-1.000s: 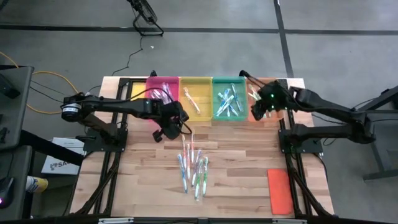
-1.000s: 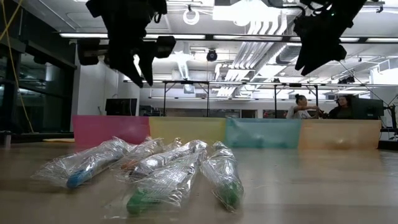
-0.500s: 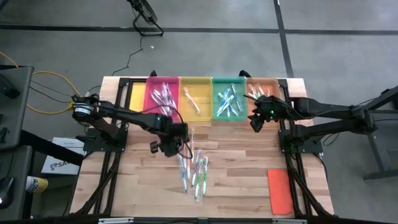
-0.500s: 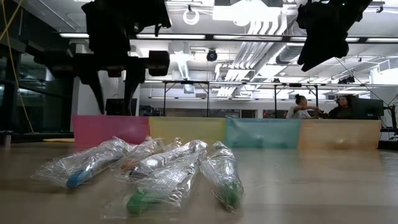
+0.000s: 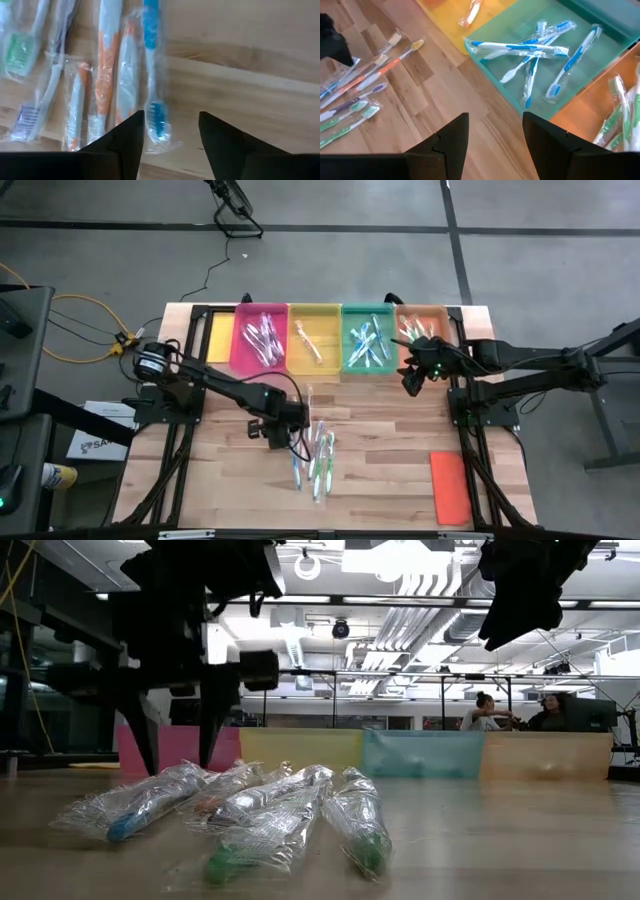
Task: Pick & Place Toothbrushes
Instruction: Put the blue toothbrush into the green bin
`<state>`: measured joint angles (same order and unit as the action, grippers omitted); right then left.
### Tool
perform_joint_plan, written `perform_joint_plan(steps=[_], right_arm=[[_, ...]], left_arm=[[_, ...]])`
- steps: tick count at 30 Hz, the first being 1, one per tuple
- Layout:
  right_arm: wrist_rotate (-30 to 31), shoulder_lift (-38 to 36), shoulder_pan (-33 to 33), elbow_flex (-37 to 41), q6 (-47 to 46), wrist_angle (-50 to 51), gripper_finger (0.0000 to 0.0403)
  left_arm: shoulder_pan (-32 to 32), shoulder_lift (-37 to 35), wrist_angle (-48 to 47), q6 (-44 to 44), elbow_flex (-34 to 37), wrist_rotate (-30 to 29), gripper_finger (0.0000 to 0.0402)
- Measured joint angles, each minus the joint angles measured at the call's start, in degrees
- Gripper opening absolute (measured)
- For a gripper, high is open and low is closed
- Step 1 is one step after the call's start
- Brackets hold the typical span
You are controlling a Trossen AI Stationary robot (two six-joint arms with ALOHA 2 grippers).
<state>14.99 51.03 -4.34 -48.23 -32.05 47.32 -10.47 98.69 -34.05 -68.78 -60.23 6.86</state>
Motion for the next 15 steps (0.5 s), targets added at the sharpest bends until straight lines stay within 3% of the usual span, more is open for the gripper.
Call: perform_joint_plan(steps=[7, 15], right_arm=[[0.08, 0.02, 1.43, 0.00, -0.75, -0.15, 0.0180], [0.08, 0.02, 1.84, 0.00, -0.79, -0.21, 0.0180]], left_arm=[[-0.55, 2.23, -0.01, 0.36, -0.14, -4.72, 0.0168], [-0.56, 2.17, -2.52, 2.00, -0.12, -4.46, 0.0035]])
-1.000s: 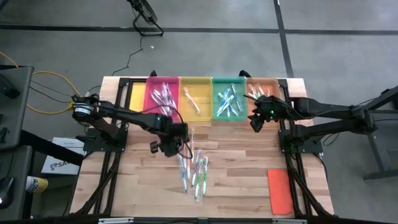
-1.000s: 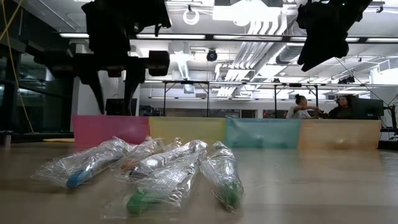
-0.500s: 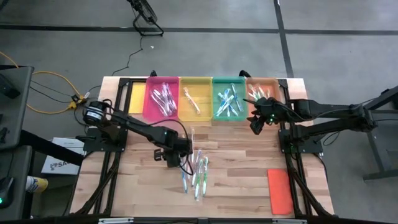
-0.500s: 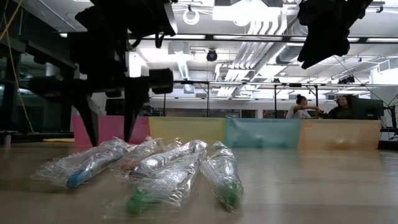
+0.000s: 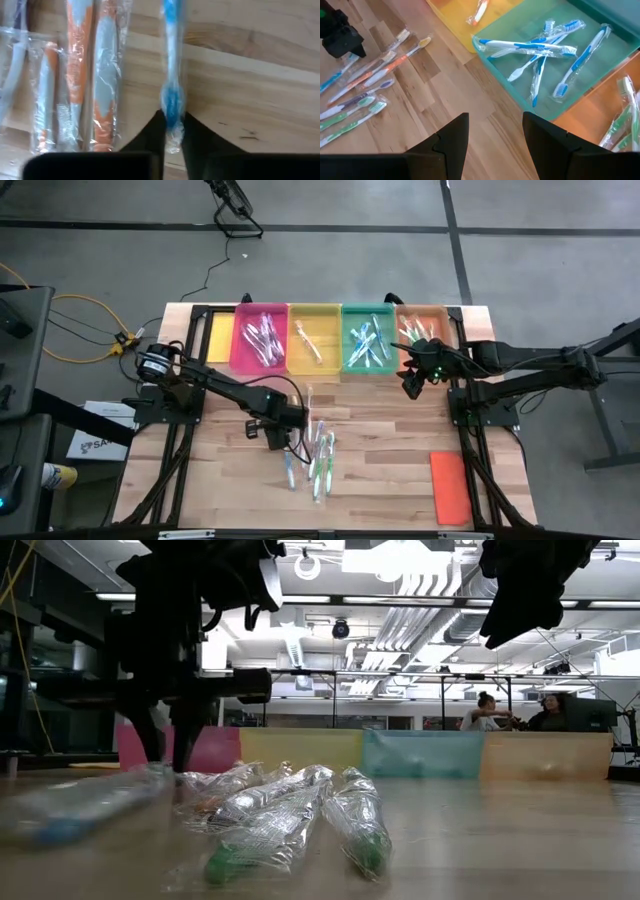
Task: Pick & Place Toothbrushes
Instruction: Put the blue toothbrush into the green bin
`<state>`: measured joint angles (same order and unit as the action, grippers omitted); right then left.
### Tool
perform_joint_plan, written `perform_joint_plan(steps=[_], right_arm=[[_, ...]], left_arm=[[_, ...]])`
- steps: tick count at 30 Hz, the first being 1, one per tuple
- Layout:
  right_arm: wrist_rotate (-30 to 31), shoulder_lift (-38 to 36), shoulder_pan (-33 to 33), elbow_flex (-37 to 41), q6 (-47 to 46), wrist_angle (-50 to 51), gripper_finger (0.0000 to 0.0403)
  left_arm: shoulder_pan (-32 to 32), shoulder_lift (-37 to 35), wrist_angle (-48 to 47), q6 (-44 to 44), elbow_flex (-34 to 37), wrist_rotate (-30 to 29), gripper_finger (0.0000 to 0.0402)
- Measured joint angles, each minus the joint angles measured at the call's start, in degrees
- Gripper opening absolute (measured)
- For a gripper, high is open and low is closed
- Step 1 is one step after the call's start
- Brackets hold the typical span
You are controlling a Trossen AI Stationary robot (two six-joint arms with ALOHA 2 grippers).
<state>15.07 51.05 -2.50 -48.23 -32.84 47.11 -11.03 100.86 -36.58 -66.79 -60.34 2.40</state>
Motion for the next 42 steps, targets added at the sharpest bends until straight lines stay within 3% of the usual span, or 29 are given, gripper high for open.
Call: perform_joint_plan(steps=[2, 9, 13, 19, 24, 32, 42], right_arm=[[0.01, 0.00, 0.00, 0.00, 0.00, -0.02, 0.0180], [0.17, 0.13, 0.00, 0.16, 1.51, -0.37, 0.0180], [3.72, 0.46, 1.22, 4.54, 3.93, -6.45, 0.0180], [4.50, 0.48, 6.39, 16.36, 7.48, -27.03, 0.0180], [4.48, 1.62, 10.78, 25.12, 13.99, -50.33, 0.0180], [4.52, 11.18, 14.37, 30.36, 26.94, -74.60, 0.0180], [0.75, 29.55, 12.30, 30.28, 23.03, -103.57, 0.0180]], left_arm=[[0.00, -0.03, -0.87, 1.35, -0.01, 0.13, 0.0012], [0.15, -0.90, -6.20, 2.54, 0.09, -0.48, 0.0002], [0.15, -3.31, -7.83, 2.57, 0.12, -4.21, 0.0001], [0.19, -8.48, -5.23, 2.39, 0.12, -12.02, 0.0000], [1.48, -11.79, 6.03, -1.55, 0.05, -15.95, 0.0000], [7.63, -12.75, 25.07, -6.58, -0.01, -14.70, 0.0000], [10.84, -12.75, 38.75, -12.92, -0.01, -9.07, 0.0000]])
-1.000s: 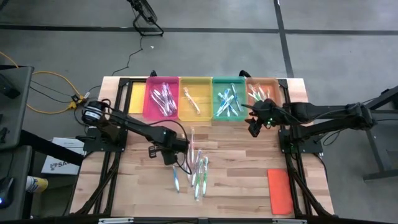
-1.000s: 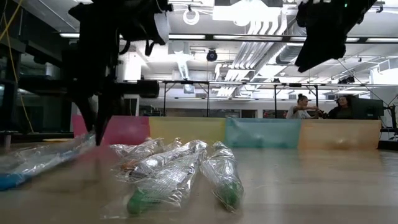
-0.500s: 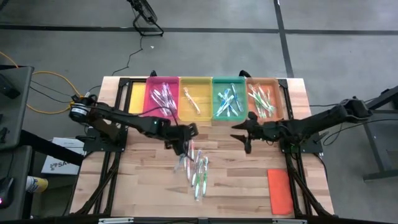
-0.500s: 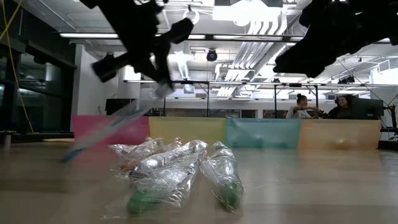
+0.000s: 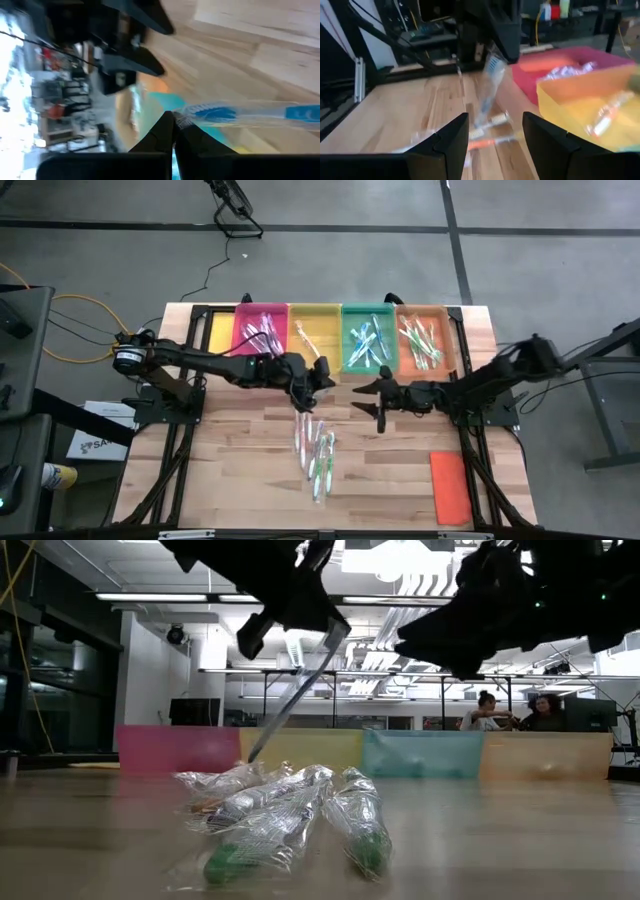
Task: Pick & Place Toothbrushes
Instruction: Put the blue toothbrush into the green bin
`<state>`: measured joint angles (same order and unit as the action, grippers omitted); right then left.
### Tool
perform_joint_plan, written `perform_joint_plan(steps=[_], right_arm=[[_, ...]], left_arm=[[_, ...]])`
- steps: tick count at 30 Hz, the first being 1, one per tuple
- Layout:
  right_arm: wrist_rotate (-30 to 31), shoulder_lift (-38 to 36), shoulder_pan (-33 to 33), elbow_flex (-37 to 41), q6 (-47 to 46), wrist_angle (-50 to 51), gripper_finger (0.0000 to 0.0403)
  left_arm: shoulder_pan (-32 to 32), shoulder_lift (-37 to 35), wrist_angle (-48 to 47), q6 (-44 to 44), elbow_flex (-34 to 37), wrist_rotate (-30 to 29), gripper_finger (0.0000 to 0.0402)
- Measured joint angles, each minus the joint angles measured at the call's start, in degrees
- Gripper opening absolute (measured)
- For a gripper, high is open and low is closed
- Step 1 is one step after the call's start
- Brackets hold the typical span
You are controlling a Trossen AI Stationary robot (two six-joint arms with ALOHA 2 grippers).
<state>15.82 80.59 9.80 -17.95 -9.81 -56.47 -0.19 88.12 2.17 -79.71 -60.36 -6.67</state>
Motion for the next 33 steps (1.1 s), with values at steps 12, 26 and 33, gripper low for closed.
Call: perform_joint_plan(steps=[12, 26, 33], right_arm=[[-3.95, 14.95, -3.78, -10.21, 6.96, -7.15, 0.0180], [-11.31, 19.28, -5.02, -15.87, 6.37, -6.22, 0.0109], [-11.22, 19.21, -6.31, -15.87, 4.11, -5.07, 0.0012]], left_arm=[[-0.19, 0.00, 5.89, -3.45, 0.00, 0.08, 0.0000], [-0.19, 0.00, 5.95, -2.78, 0.00, -0.16, 0.0000], [-0.21, 0.00, 5.86, -2.42, 0.00, -0.34, 0.0001]])
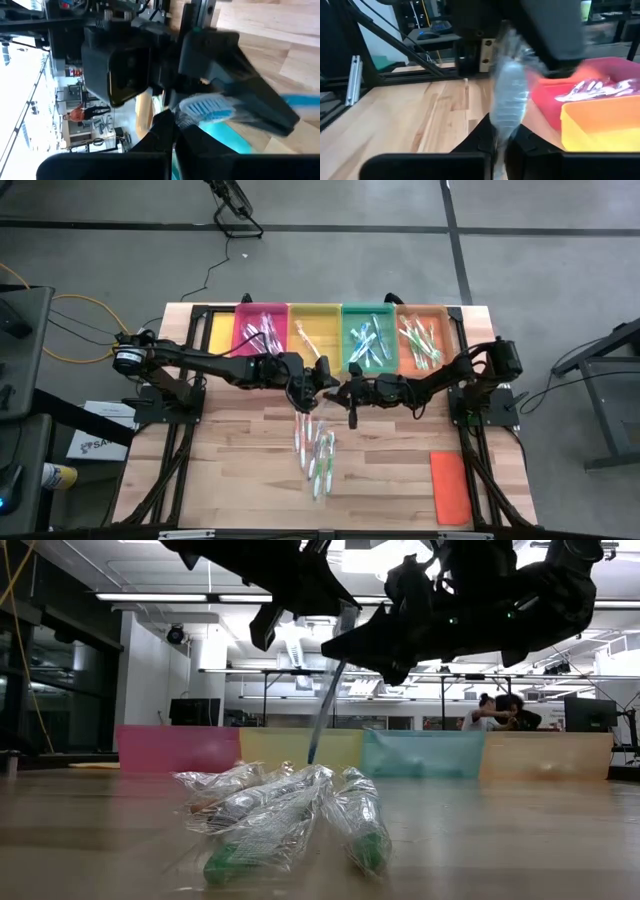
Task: Pick & Place Toothbrushes
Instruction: Put the blue toothbrush into the green bin
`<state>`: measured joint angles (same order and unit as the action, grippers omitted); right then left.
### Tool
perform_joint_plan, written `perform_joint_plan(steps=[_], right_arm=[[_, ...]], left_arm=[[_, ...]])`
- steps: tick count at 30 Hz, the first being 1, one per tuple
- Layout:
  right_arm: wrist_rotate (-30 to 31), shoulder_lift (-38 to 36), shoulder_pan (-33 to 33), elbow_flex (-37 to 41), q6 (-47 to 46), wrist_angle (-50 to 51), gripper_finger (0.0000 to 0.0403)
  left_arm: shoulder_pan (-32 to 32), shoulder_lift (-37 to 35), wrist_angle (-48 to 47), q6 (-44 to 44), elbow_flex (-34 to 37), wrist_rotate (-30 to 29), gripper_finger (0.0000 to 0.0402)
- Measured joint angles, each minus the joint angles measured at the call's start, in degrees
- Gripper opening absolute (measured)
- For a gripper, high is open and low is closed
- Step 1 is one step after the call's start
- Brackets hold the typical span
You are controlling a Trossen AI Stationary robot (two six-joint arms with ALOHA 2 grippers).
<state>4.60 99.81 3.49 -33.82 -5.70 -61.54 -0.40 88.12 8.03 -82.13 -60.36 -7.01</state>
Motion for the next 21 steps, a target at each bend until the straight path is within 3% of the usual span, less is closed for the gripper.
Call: perform_joint_plan(steps=[3, 11, 15, 21], right_arm=[[0.16, -0.26, -0.26, 0.00, -0.58, 0.95, 0.0008], [1.09, -1.84, -0.42, 0.00, -0.50, 3.91, 0.0007], [3.80, -6.88, -1.02, 0.04, -0.52, 12.10, 0.0006], [9.75, -20.04, -4.07, 0.04, 0.45, 27.69, 0.0006]], left_arm=[[-0.01, 0.00, -0.06, -0.07, 0.00, -0.97, 0.0009], [-0.90, -5.16, -5.75, 1.95, -0.08, -10.45, 0.0060], [-2.01, -10.19, -14.42, 8.32, -0.03, -16.08, 0.0064], [-1.16, -14.26, -28.88, 22.18, 0.02, -16.28, 0.0065]])
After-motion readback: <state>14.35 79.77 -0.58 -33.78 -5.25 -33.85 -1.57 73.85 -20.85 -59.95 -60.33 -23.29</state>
